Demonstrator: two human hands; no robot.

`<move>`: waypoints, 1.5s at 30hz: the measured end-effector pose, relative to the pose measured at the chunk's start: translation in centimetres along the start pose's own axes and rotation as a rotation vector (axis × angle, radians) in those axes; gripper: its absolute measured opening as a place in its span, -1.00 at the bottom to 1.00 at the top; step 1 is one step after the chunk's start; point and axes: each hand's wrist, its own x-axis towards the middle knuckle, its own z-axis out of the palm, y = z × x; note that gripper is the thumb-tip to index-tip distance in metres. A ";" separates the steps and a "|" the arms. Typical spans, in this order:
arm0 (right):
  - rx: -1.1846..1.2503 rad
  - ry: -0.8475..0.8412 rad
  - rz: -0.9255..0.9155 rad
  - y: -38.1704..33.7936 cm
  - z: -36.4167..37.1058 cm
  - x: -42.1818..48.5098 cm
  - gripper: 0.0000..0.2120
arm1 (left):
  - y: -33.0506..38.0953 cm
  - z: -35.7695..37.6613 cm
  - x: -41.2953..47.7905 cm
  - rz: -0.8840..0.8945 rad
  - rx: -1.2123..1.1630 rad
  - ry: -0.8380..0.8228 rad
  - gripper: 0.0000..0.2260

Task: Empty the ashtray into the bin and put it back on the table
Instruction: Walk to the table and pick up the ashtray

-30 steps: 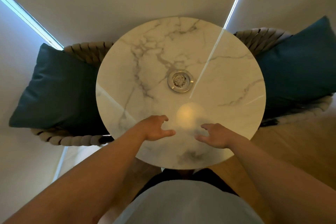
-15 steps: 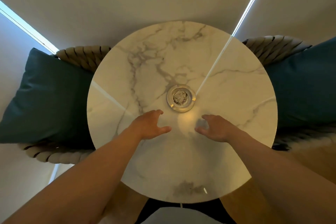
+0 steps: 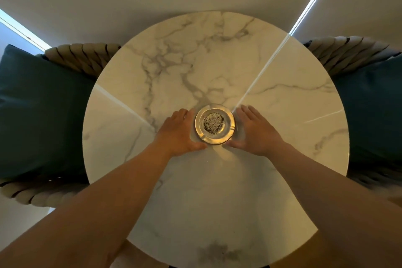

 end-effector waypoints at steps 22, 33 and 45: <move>0.005 -0.021 -0.014 -0.4 0.6 1.8 0.24 | 0.3 1.2 1.1 0.059 0.067 0.081 0.04; 0.025 -0.011 -0.006 -0.5 0.8 1.6 0.21 | 0.8 1.5 1.2 0.049 0.097 0.104 -0.03; 0.069 0.019 -0.037 -0.7 0.5 0.7 0.18 | 0.8 1.4 0.6 0.108 0.071 0.138 -0.12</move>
